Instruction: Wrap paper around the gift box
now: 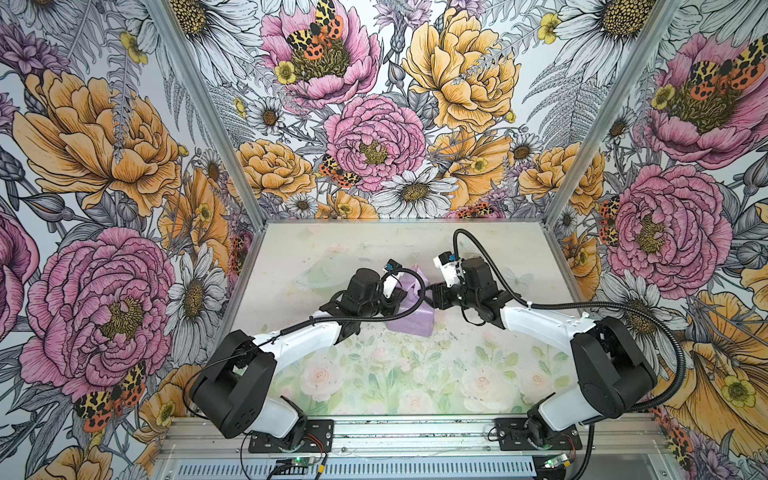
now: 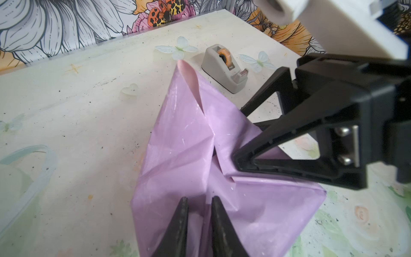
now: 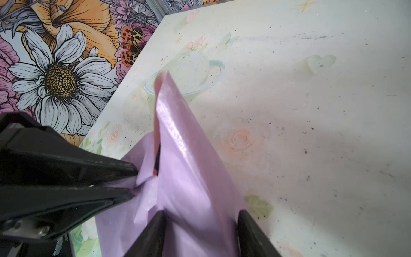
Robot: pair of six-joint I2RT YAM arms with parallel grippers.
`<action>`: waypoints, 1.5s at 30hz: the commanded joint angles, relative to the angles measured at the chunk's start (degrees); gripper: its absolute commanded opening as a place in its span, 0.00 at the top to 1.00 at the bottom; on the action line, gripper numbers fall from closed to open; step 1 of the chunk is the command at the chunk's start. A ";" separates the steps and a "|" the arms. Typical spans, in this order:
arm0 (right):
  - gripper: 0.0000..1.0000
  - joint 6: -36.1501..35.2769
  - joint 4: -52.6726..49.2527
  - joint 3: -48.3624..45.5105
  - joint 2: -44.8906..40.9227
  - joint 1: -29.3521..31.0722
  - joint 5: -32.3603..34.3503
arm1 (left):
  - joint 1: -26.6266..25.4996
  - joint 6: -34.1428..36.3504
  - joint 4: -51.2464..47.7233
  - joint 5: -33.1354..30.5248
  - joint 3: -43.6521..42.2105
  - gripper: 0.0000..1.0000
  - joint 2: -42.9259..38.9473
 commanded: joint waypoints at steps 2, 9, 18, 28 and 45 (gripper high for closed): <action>0.46 2.45 2.81 -0.46 1.48 0.29 -1.76 | 0.63 -1.93 0.99 5.59 -0.86 0.82 2.50; 0.44 3.96 5.67 -0.06 1.98 0.38 -1.26 | 0.65 -1.95 0.30 6.53 -0.35 0.85 4.10; 0.44 5.16 9.00 0.33 3.55 0.38 -2.88 | 0.63 -1.75 -1.29 5.90 -0.08 0.86 4.27; 0.44 6.70 13.46 1.18 6.11 0.38 -5.20 | 0.44 -1.42 -2.34 5.91 0.76 0.86 5.33; 0.45 8.62 17.86 0.96 7.99 -0.15 -8.27 | 0.28 -1.16 -3.31 5.80 1.50 0.88 6.14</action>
